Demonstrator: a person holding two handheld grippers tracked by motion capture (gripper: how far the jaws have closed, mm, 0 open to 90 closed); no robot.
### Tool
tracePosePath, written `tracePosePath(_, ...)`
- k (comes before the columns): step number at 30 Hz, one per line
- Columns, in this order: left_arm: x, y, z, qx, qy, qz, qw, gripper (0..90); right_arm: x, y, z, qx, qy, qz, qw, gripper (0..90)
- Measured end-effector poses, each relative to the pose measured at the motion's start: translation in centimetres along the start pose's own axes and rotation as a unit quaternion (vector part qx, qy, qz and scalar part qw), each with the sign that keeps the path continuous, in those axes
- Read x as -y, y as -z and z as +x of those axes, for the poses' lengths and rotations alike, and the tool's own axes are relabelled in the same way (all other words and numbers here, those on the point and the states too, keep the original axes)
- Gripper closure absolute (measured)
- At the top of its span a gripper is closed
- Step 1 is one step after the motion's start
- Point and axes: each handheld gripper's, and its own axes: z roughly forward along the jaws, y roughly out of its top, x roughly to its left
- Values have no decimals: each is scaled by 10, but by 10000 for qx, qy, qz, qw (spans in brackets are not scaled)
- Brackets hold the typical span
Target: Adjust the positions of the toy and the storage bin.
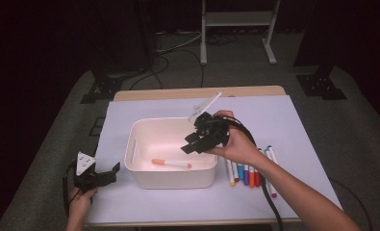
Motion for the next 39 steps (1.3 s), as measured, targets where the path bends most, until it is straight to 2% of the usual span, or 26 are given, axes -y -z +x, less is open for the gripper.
tracePosePath(3, 0, 0, 0, 9, 5, 1, 10000, 0, 11, 15, -5, 102, -115, -89, 9998, 547)
tracePosePath(4, 0, 0, 0, 9, 5, 1, 10000, 0, 11, 15, -5, 102, -115, -89, 9998, 547)
tracePosePath(5, 0, 0, 0, 9, 12, 6, 10000, 0, 18, 24, -9, 142, -234, -155, 9995, 520)
tracePosePath(7, 0, 0, 0, 1, 5, 3, 10000, 0, 25, 32, -12, 169, -352, -204, 9990, 503)
tracePosePath(8, 0, 0, 0, 1, 5, 3, 10000, 0, 25, 32, -12, 169, -352, -204, 9990, 503)
tracePosePath(11, 0, 0, 0, 3, -5, 8, 10000, 0, 40, 43, -17, 311, -464, -260, 9981, 462)
tracePosePath(17, 0, 0, 1, 4, -1, -20, 10000, 0, 66, 63, -27, 542, -726, -403, 9951, 435)
tracePosePath(18, 0, 0, 1, 4, -1, -20, 10000, 0, 66, 63, -27, 542, -726, -403, 9951, 435)
tracePosePath(19, 0, 0, 1, 4, 3, -21, 10000, 0, 78, 69, -31, 633, -843, -403, 9936, 427)
tracePosePath(22, 0, 0, 1, 3, -3, -21, 10000, 0, 87, 74, -34, 718, -920, -410, 9923, 422)
tracePosePath(24, 0, 0, 0, 3, 6, -35, 10000, 0, 104, 82, -39, 838, -1091, -412, 9896, 421)
tracePosePath(26, 0, 0, 0, -2, 7, -36, 10000, 0, 110, 85, -41, 883, -1126, -419, 9888, 420)
tracePosePath(29, 0, 0, 1, -14, -2, -29, 10000, 0, 130, 91, -45, 1007, -1325, -408, 9852, 419)
tracePosePath(30, 0, 0, 1, -24, 15, -48, 10000, 0, 140, 91, -47, 1060, -1416, -378, 9835, 418)
tracePosePath(32, 0, 1, 1, -22, 24, -52, 10000, 0, 145, 92, -48, 1092, -1445, -362, 9828, 418)
tracePosePath(35, 1, 1, 1, -21, 34, -79, 10000, 0, 161, 92, -52, 1178, -1588, -321, 9797, 418)
tracePosePath(36, 1, 1, 1, -23, 36, -75, 10000, 0, 172, 91, -54, 1235, -1699, -266, 9773, 418)
tracePosePath(38, 1, 1, 1, -21, 30, -66, 10000, 0, 176, 91, -55, 1249, -1726, -258, 9767, 418)
tracePosePath(39, 0, 1, 1, -18, 22, -56, 10000, 0, 182, 91, -57, 1296, -1798, -265, 9748, 418)
